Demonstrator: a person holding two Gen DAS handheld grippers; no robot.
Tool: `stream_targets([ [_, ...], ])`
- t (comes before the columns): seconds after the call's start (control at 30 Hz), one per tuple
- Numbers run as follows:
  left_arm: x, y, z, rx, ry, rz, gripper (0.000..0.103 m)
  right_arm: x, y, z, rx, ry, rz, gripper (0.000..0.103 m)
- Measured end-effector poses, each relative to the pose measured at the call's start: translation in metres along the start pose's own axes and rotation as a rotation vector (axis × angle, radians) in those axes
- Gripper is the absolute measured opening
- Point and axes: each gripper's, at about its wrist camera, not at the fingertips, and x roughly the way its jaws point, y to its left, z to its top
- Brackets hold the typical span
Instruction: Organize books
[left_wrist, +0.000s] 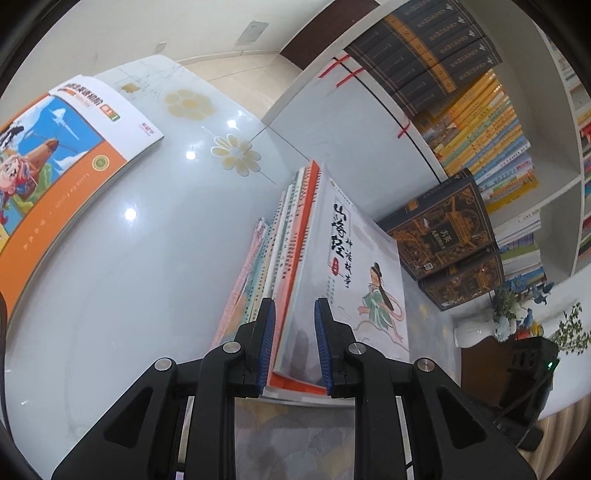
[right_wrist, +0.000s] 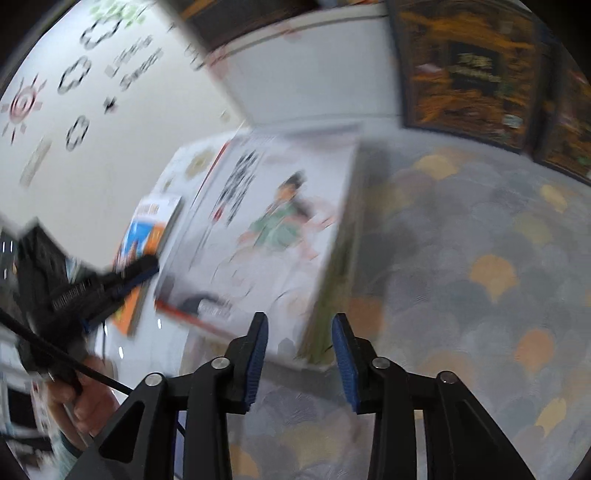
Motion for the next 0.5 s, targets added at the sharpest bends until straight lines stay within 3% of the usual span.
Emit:
stream_targets([
  [0.07,0.004,0.003,0.000,-0.015,0.005,-0.006,0.019,0.000,-0.012,0.013,0.030,-0.038,-0.060,0.044],
  [0.1,0.007,0.004,0.000,-0.017,0.012,-0.010,0.019,0.004,-0.017,0.021,0.038,-0.046,-0.129,0.048],
  [0.23,0.011,0.002,-0.003,-0.006,0.022,-0.011,0.021,0.030,-0.026,0.050,0.042,-0.019,-0.344,0.048],
  [0.37,0.011,0.001,-0.003,0.007,0.034,-0.014,0.021,0.057,-0.019,0.066,0.017,0.046,-0.377,0.047],
  [0.5,0.009,0.000,-0.006,0.020,0.042,-0.012,0.023,0.063,0.002,0.066,-0.070,0.027,-0.424,0.046],
])
